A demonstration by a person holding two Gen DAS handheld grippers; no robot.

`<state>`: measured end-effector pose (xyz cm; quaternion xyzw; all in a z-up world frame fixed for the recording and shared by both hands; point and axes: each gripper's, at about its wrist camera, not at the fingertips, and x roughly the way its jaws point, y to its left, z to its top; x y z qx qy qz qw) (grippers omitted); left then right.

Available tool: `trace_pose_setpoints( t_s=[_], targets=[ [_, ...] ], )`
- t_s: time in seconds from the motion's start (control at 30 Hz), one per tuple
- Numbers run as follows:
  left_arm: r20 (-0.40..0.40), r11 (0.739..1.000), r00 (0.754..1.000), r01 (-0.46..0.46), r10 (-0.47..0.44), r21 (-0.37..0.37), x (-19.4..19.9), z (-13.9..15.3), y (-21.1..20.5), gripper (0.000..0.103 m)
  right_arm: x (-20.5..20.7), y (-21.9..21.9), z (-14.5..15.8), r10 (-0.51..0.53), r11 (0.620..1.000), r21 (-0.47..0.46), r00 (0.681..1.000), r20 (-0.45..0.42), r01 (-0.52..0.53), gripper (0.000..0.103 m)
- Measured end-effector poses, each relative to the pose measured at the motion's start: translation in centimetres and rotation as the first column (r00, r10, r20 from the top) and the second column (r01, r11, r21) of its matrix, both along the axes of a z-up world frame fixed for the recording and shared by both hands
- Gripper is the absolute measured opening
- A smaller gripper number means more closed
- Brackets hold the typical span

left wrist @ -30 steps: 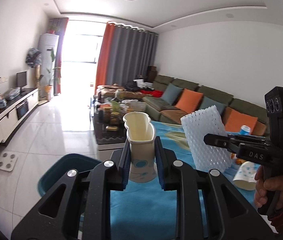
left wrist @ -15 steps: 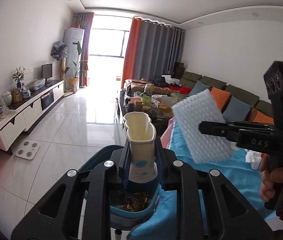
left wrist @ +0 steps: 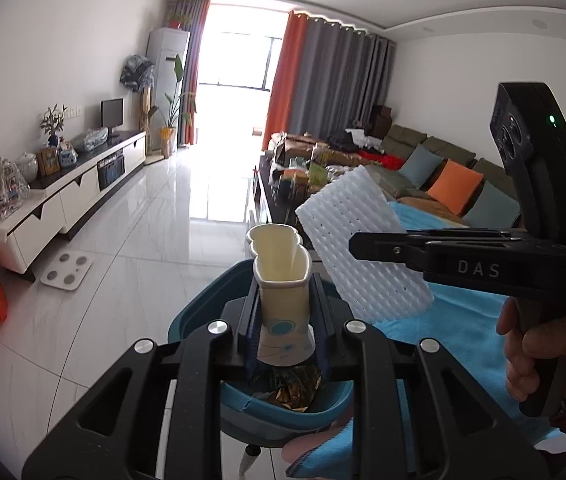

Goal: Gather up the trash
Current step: 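Open both tools to drop the cup and foam net into the bin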

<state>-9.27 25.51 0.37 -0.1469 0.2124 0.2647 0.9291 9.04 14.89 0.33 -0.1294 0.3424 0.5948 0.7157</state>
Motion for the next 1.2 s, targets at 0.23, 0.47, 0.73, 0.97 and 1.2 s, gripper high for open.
trace_pose_setpoints(
  t_s=[0.23,0.47,0.73,0.97,1.2],
  targets=[
    [-0.055,0.998,0.998,-0.013,0.01,-0.058,2.9,-3.9,2.0,0.022,0.5,2.0,-2.5,0.009,0.998,-0.067,0.999,-0.049,-0.012,0.011],
    [-0.111,0.995,0.994,-0.025,0.014,-0.1,6.2,-7.1,2.7,0.022,1.3,4.1,-4.7,0.002,0.989,-0.143,0.993,-0.118,-0.02,0.011],
    [-0.161,0.991,0.987,-0.03,0.008,-0.134,10.3,-10.6,3.3,0.023,1.7,5.9,-6.1,0.007,0.975,-0.22,0.989,-0.147,-0.04,0.012],
    [-0.186,0.989,0.983,-0.031,0.003,-0.147,12.2,-12.1,3.8,0.026,1.6,6.3,-6.2,0.001,0.969,-0.245,0.99,-0.138,-0.035,0.024],
    [-0.187,0.989,0.982,-0.047,0.02,-0.14,12.3,-12.4,4.6,0.05,2.2,5.9,-6.0,-0.014,0.973,-0.228,0.991,-0.136,-0.018,0.035]
  ],
)
